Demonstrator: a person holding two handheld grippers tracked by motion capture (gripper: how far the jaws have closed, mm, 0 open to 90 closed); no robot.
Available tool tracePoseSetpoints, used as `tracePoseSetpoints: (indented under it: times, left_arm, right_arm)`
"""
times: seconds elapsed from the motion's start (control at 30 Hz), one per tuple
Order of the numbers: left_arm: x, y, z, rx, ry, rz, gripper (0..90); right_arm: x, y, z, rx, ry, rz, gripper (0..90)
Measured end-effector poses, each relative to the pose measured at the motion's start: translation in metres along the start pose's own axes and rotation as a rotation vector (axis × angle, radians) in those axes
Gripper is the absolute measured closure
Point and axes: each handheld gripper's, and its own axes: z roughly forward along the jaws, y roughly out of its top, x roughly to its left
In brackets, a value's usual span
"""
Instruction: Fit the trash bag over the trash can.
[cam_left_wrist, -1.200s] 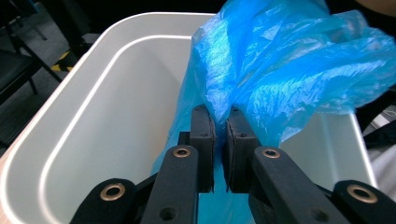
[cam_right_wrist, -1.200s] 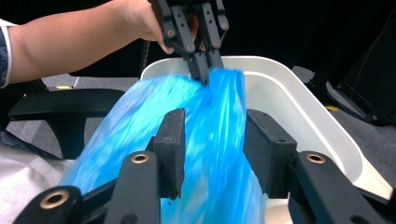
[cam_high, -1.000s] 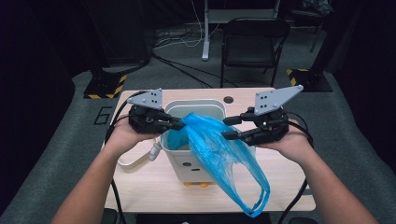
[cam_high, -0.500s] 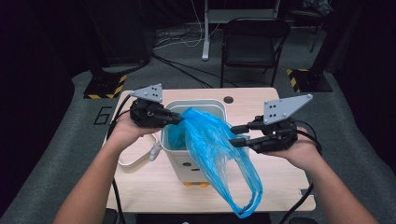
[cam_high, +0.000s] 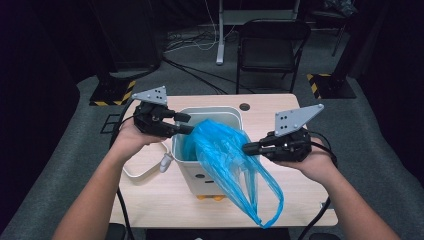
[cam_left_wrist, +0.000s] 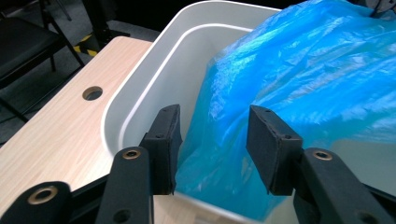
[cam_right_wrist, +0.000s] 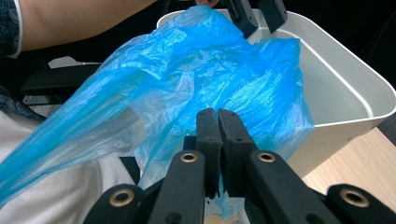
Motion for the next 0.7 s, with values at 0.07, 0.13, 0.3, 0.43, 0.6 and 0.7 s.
tracePoseSetpoints:
  times: [0.07, 0.13, 0.3, 0.43, 0.6, 0.7]
  left_arm:
    - [-0.003, 0.0, -0.005, -0.003, 0.0, 0.001, 51.7]
    - [-0.007, -0.001, -0.009, -0.006, -0.007, 0.006, 51.2]
    - [-0.02, 0.001, -0.013, 0.004, -0.025, 0.028, 50.2]
    - [-0.029, 0.003, -0.017, -0.001, -0.039, 0.051, 49.4]
    - [-0.041, 0.006, -0.019, 0.001, -0.051, 0.079, 49.0]
    - [-0.047, 0.008, -0.018, -0.003, -0.063, 0.095, 48.8]
  right_arm:
    - [0.0, 0.0, 0.0, 0.0, -0.001, -0.001, 87.3]
    - [0.0, 0.0, 0.0, -0.001, -0.002, -0.001, 87.4]
    - [-0.001, 0.0, 0.0, -0.003, -0.003, 0.004, 87.4]
    - [-0.002, 0.0, 0.0, -0.003, -0.006, 0.006, 87.4]
    - [-0.002, 0.0, 0.0, -0.003, -0.005, 0.006, 87.4]
    - [-0.002, 0.0, 0.0, -0.003, -0.005, 0.004, 87.4]
